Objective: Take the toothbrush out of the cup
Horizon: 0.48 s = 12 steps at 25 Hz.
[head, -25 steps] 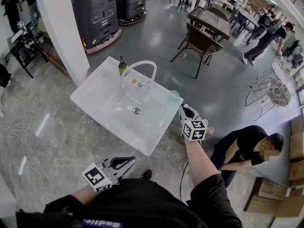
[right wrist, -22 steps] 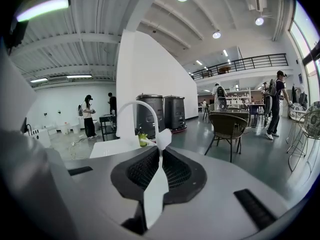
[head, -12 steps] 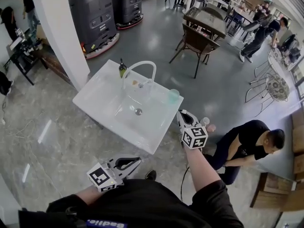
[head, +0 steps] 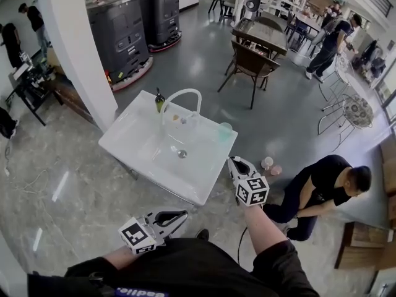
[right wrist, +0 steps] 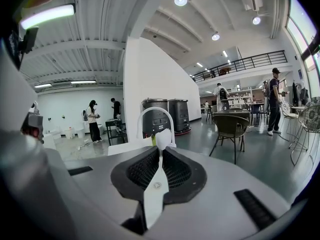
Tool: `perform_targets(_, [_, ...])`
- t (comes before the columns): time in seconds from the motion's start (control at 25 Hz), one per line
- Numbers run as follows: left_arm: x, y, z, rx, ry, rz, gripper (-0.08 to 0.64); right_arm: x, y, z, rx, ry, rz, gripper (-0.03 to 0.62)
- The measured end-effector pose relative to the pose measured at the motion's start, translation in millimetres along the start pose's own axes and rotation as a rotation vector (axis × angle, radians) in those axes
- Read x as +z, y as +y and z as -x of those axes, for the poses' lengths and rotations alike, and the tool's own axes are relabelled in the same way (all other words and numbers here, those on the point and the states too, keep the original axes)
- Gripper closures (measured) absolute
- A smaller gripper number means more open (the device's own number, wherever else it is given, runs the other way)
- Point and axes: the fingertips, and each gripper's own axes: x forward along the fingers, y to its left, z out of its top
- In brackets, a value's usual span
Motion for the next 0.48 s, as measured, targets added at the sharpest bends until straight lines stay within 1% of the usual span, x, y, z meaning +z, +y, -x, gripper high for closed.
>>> perform_targets(0.2, [5,-7,5,-0.016,-0.011,-0.004,0.550,-4,15,17,0.005,0.010,-0.015,0.560])
perform_targets(0.48, [4,-9,9,-0.032,-0.019,0.008,0.551,-8,51,37,0.044,0.005,-0.031,0.560])
